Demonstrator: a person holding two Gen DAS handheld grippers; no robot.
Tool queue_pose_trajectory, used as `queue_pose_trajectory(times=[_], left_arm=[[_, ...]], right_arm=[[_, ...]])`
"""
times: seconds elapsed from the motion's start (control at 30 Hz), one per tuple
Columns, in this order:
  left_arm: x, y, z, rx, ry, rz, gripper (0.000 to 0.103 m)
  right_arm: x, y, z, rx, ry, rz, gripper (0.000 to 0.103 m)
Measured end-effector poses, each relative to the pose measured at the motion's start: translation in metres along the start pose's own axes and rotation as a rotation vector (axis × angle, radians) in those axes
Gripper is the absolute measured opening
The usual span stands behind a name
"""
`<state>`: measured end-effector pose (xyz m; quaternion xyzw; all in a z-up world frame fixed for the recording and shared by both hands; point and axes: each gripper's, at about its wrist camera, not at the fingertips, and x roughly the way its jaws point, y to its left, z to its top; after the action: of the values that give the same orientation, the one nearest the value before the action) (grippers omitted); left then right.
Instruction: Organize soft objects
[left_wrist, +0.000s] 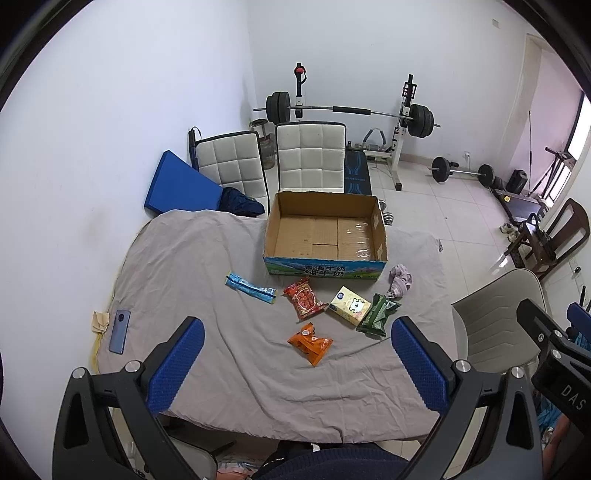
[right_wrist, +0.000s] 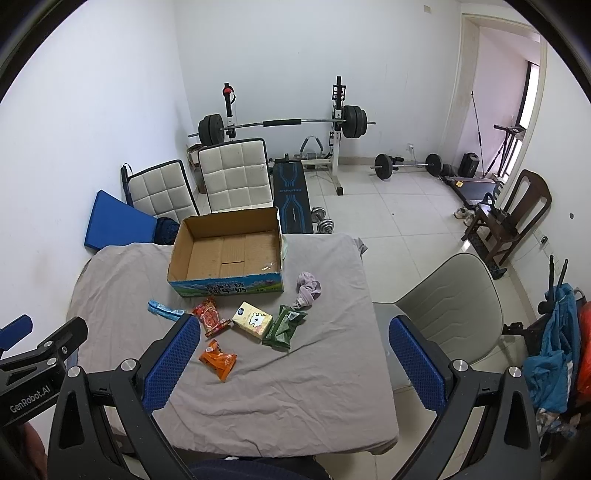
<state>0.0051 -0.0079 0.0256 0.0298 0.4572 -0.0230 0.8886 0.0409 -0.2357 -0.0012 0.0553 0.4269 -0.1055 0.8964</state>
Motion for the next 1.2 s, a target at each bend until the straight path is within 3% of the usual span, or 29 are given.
queue_pose_trajectory(times=[0.2,0.37,0.5,0.7,0.87,1.03,1.2], left_arm=[[0.012,0.0,0.004,-0.018,-0.001,-0.006,0.103],[0.075,0.003,0.013,-0.047,0.065,0.022,0.103],[0.154,0.006,0.008,-0.044,0.193,0.061,0.103],[0.269,0.018,-0.023,-0.152,0.428,-0.018,0.103],[0.345,0.024,-0.06,-0.282,0.587,-0.055,0.102],[0.403,0.033,-0.093,-0.402,0.703,-0.07,0.102],[0.435,0.036,-0.122,-0.506,0.777,-0.09,0.102]], right_arm=[[0.023,-0.009,0.005,0.011,0.028,-0.004,0.103],[0.093,-0.017,0.011,0.016,0.123,-0.002,0.103],[0.176,-0.017,0.007,0.001,0.227,0.0,0.103],[0.323,-0.015,-0.02,0.033,0.445,0.055,0.103],[0.412,-0.014,-0.046,0.093,0.562,0.09,0.103],[0.47,0.031,-0.056,-0.045,0.639,0.19,0.103],[0.511,0.089,-0.067,-0.315,0.691,0.221,0.103]])
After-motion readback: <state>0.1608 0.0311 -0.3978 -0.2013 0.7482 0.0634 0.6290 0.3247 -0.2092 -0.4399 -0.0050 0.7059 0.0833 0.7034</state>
